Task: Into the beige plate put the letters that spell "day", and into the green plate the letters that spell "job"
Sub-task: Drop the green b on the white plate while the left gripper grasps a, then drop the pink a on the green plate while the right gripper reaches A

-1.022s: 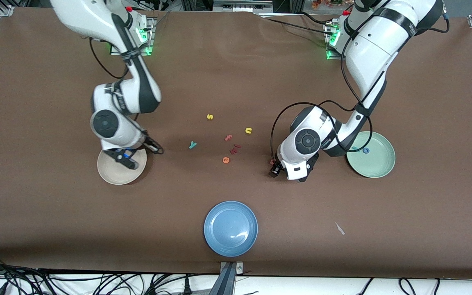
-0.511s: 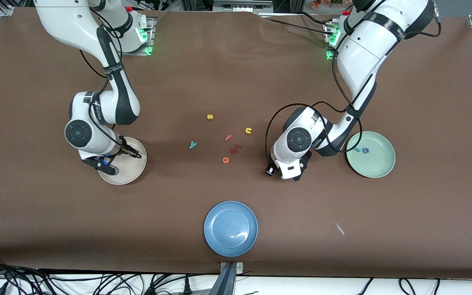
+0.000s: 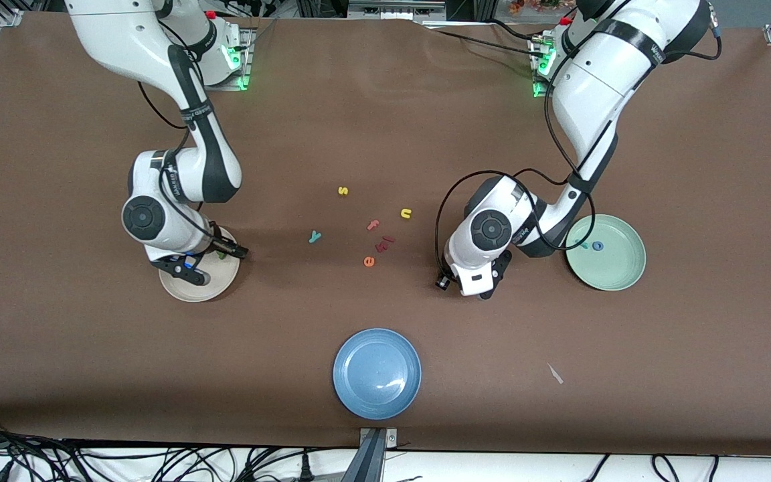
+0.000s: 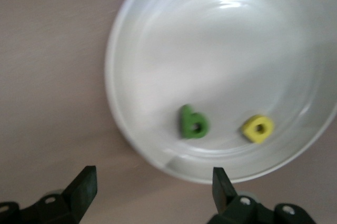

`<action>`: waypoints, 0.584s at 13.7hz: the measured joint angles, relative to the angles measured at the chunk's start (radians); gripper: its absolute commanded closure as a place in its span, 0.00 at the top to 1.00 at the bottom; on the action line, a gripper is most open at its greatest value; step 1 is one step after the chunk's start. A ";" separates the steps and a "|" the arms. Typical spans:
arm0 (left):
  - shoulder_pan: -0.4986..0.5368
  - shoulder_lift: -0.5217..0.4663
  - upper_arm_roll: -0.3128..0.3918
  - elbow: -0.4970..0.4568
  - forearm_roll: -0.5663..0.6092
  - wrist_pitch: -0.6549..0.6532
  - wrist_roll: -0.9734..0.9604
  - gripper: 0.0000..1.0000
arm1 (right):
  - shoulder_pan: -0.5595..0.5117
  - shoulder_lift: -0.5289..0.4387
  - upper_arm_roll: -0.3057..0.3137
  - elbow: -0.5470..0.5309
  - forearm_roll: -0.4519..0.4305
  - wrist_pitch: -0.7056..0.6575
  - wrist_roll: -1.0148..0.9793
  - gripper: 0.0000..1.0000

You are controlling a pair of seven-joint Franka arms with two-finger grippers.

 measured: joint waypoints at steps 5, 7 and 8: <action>0.211 -0.146 -0.080 0.017 -0.004 -0.450 0.435 0.00 | 0.065 -0.007 0.098 0.028 0.013 0.023 0.233 0.95; 0.319 -0.189 -0.086 0.001 -0.004 -0.548 0.662 0.00 | 0.118 0.005 0.102 0.026 0.013 0.051 0.319 0.94; 0.374 -0.202 -0.086 -0.018 0.003 -0.562 0.768 0.00 | 0.144 0.018 0.103 0.026 0.013 0.068 0.357 0.91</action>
